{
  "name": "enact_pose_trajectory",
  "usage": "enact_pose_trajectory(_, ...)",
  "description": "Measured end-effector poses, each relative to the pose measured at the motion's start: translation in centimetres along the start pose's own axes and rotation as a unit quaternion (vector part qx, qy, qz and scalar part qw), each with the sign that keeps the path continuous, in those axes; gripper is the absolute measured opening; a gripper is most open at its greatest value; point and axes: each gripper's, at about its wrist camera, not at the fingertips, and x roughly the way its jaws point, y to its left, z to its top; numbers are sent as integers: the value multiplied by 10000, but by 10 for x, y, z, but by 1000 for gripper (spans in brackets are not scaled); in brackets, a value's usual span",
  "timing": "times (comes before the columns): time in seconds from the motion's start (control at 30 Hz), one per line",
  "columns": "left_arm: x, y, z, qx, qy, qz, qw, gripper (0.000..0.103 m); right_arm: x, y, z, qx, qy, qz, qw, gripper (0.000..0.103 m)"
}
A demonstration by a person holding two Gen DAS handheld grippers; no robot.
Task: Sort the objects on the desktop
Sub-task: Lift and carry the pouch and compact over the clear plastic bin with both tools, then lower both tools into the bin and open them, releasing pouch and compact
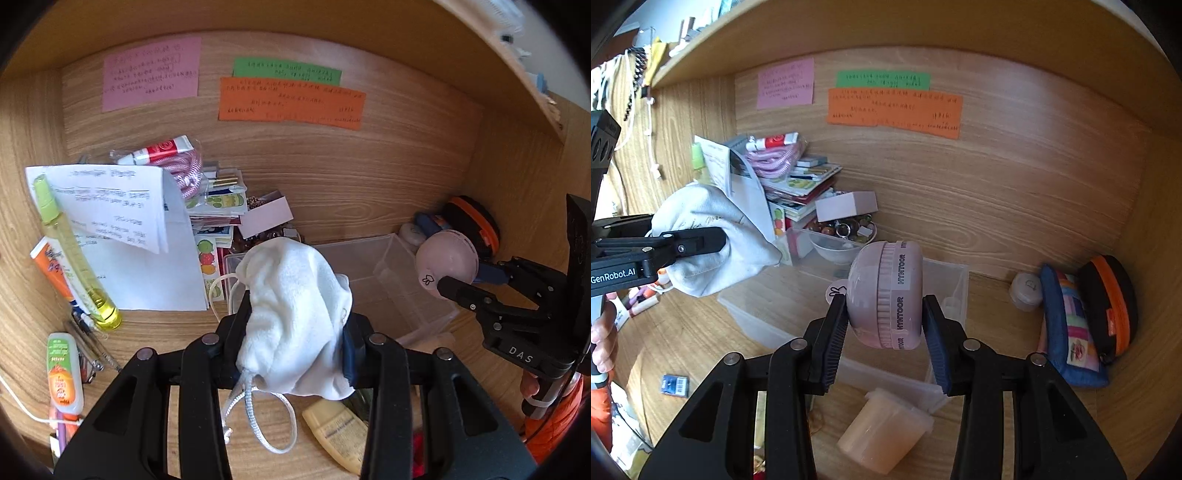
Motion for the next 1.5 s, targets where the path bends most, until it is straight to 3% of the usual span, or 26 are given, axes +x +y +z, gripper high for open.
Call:
enact_pose_trajectory(0.47, 80, 2, 12, 223, 633, 75, 9977, 39, 76, -18, 15, -45, 621, 149, 9980, 37)
enact_pose_trajectory(0.73, 119, -4, 12, 370, 950, 154, 9947, 39, 113, -26, 10, -136, 978, 2, 9951, 37)
enact_pose_trajectory(1.17, 143, -9, -2, 452, 1178, 220, 9918, 39, 135, -30, -1, -48, 1265, 208, 9917, 37)
enact_pose_trajectory(1.5, 149, -14, -3, 544, 1168, 227, 9914, 44, 134, -25, -2, -235, 1123, 5, 9934, 38)
